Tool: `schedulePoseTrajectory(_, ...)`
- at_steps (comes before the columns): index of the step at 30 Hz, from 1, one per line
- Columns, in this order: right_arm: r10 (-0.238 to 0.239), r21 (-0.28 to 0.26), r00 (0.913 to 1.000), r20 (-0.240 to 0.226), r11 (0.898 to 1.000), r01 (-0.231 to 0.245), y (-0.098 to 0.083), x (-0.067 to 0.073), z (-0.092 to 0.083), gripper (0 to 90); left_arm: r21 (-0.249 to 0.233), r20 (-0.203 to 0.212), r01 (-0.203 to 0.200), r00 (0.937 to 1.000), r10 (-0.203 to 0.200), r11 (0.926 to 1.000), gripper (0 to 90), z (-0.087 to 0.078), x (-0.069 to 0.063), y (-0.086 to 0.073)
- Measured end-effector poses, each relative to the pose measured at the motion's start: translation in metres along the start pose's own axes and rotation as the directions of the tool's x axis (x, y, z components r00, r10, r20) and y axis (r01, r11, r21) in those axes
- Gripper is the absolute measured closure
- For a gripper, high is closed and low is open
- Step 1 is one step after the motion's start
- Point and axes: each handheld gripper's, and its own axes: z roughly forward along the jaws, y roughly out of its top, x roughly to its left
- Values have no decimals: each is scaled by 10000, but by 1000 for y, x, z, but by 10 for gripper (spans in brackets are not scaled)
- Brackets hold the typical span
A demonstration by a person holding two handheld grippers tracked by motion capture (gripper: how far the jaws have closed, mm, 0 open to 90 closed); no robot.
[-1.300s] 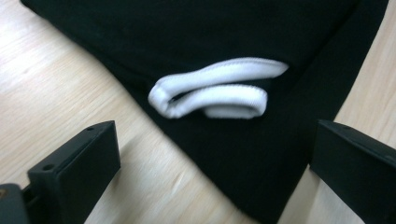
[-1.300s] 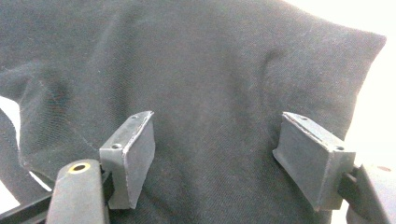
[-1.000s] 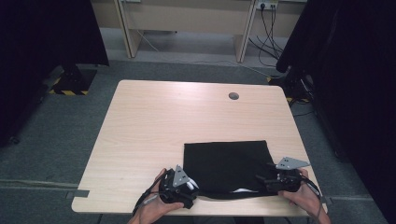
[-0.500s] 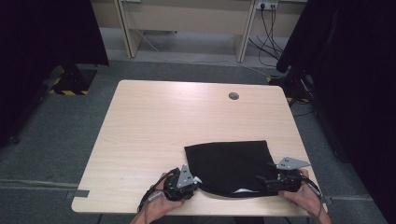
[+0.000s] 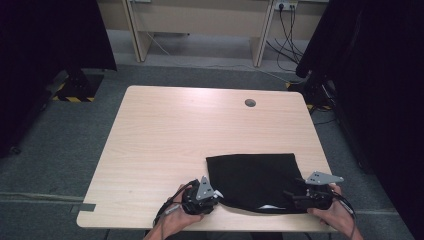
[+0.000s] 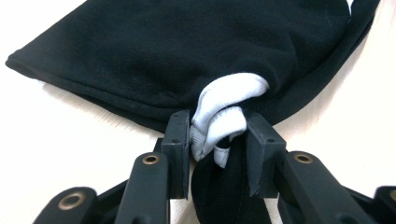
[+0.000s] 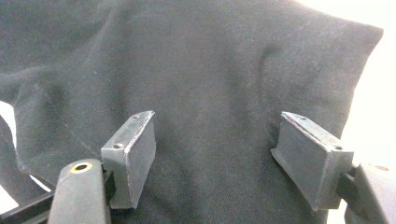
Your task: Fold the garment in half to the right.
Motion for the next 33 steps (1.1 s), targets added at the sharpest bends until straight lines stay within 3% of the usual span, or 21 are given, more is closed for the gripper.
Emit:
schedulePoseTrajectory(10, 112, 314, 9999, -88, 9994, -109, -1, 1, -9, 306, 43, 279, 120, 9995, -121, 9999, 648, 1, -3, 1)
schedulePoseTrajectory(16, -270, -743, 9995, -142, 9969, 259, 20, 11, -14, 303, -68, 367, 129, 9992, -126, 9999, 649, 1, -2, -1)
schedulePoseTrajectory(20, -621, -1192, 9973, -404, 9912, 569, 44, 22, -6, 304, -129, 392, 178, 9991, -172, 9998, 651, 1, -1, -1)
schedulePoseTrajectory(25, -1032, -1247, 9907, -882, 9879, 918, 68, 32, 11, 309, -249, 325, 183, 9993, -175, 9995, 651, 1, -1, -3)
schedulePoseTrajectory(33, -1019, -1275, 9887, -1099, 9880, 876, 91, 35, 32, 312, -397, 325, 148, 9994, -135, 9991, 651, 3, 1, -4)
